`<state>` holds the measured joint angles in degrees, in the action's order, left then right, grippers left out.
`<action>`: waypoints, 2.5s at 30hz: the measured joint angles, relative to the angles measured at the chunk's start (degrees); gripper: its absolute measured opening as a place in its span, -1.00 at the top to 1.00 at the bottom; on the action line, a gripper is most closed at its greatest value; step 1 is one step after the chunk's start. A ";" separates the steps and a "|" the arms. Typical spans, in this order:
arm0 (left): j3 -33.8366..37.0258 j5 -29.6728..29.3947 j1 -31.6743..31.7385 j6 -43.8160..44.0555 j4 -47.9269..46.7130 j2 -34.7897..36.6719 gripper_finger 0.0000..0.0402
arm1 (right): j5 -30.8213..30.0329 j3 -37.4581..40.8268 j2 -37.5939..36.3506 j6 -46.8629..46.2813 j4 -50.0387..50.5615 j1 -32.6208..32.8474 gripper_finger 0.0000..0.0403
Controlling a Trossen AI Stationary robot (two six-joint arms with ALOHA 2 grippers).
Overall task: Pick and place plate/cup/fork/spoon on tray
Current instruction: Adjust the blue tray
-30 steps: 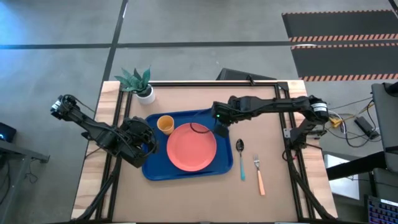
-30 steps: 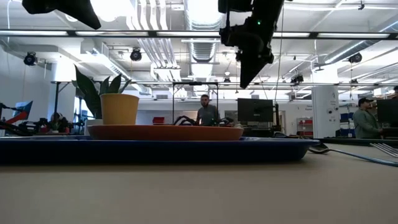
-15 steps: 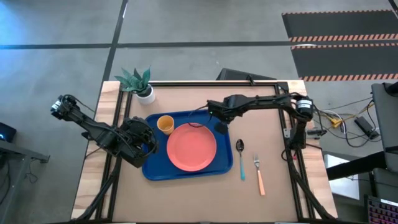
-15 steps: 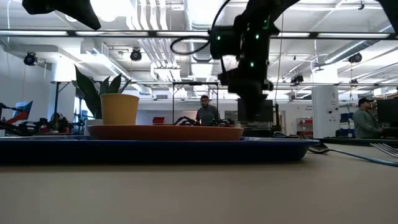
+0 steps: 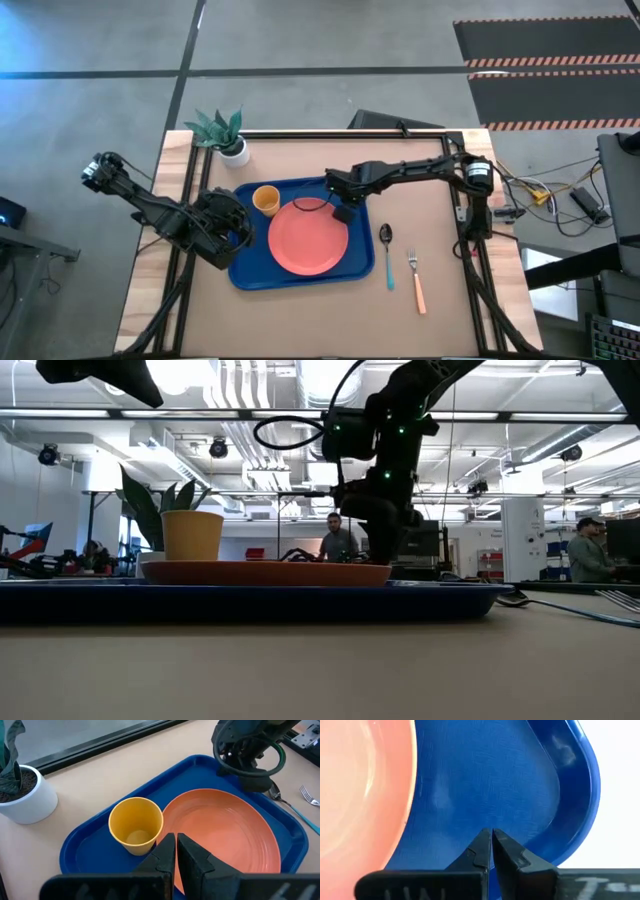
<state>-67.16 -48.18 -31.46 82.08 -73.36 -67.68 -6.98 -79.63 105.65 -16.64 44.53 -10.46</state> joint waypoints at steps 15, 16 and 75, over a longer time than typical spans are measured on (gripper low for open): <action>0.00 0.02 0.00 -0.02 0.05 0.00 1.00 | 12.39 0.08 -1.32 -5.03 -6.96 2.56 0.96; 0.00 0.02 0.00 -0.01 0.04 0.00 1.00 | 13.00 0.04 -1.64 -5.37 -8.20 2.48 0.96; 0.00 0.48 -0.03 -0.53 0.92 -0.02 1.00 | 0.78 3.67 -2.45 -22.62 -14.00 11.37 0.96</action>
<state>-67.16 -47.70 -31.49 81.56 -72.44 -67.70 -6.20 -75.96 103.20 -39.26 30.54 0.91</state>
